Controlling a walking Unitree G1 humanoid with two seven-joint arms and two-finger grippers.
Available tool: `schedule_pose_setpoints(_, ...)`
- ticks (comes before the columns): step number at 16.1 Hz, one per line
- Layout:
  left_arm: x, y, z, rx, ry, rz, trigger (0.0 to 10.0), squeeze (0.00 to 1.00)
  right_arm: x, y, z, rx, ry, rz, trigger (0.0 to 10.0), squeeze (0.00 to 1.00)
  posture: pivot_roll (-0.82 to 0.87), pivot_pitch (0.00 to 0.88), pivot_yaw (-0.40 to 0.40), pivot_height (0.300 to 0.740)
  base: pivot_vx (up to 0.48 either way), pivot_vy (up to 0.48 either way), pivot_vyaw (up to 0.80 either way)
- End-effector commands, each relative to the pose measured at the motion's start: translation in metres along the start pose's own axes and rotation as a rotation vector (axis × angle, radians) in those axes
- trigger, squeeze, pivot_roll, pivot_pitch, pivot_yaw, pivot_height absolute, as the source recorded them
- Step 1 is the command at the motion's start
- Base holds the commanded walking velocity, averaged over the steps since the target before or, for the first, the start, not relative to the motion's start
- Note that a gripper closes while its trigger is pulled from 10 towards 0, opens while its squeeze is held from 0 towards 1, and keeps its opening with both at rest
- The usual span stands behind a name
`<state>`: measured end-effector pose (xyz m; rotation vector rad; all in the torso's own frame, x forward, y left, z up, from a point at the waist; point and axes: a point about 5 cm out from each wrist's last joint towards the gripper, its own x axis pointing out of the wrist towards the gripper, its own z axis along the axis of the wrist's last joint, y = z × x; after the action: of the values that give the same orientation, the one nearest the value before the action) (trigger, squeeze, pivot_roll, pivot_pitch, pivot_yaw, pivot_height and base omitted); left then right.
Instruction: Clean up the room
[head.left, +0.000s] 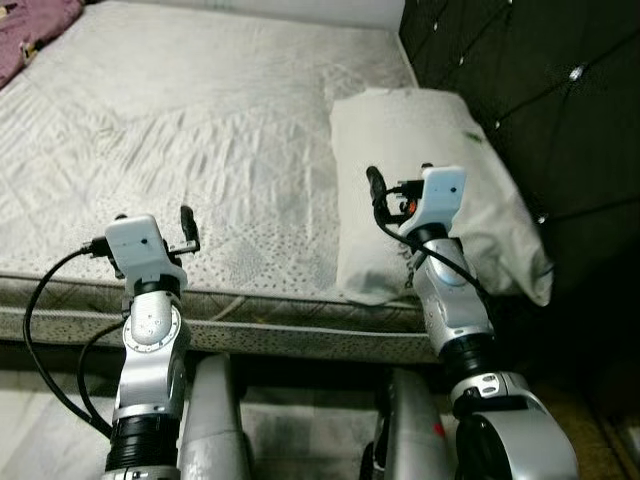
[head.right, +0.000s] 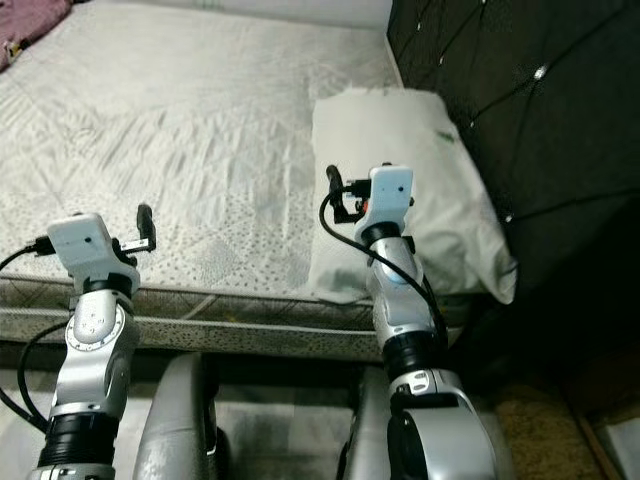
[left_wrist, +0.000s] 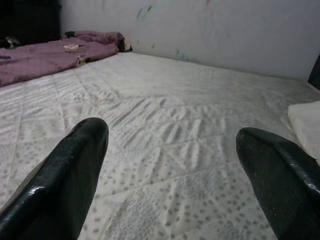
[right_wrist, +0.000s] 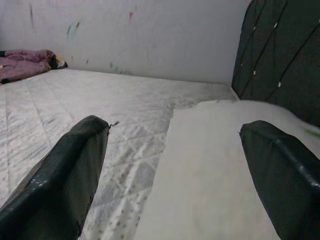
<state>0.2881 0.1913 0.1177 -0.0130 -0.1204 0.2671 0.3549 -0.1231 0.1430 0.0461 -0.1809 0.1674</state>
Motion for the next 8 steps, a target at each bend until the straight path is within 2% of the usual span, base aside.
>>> schedule_pose_setpoints(1, -0.002, -0.004, -0.002, 0.001, 0.003, -0.019, 10.0, 0.0, 0.0, -0.003, 0.006, -0.008, -0.015, -0.002, 10.0, 0.0, 0.01, 0.0, -0.056, 0.655, 0.0, 0.0, 0.0)
schedule_pose_setpoints(5, -0.007, 0.001, -0.005, 0.006, 0.015, -0.006, 10.0, 0.0, -0.005, -0.001, 0.001, -0.009, 0.003, 0.009, 10.0, 0.0, 0.02, 0.0, -0.055, 0.7, 0.0, 0.0, 0.0)
schedule_pose_setpoints(7, -0.016, 0.011, -0.015, 0.018, 0.054, 0.03, 10.0, 0.0, -0.009, -0.001, -0.007, -0.041, 0.043, -0.031, 10.0, 0.0, 0.03, 0.0, -0.045, 0.7, 0.0, 0.0, 0.0)
schedule_pose_setpoints(8, -0.017, 0.01, -0.015, 0.017, 0.056, 0.03, 10.0, 0.0, -0.011, -0.001, -0.008, -0.042, 0.047, -0.025, 10.0, 0.0, 0.03, 0.0, -0.043, 0.7, 0.0, 0.0, 0.0)
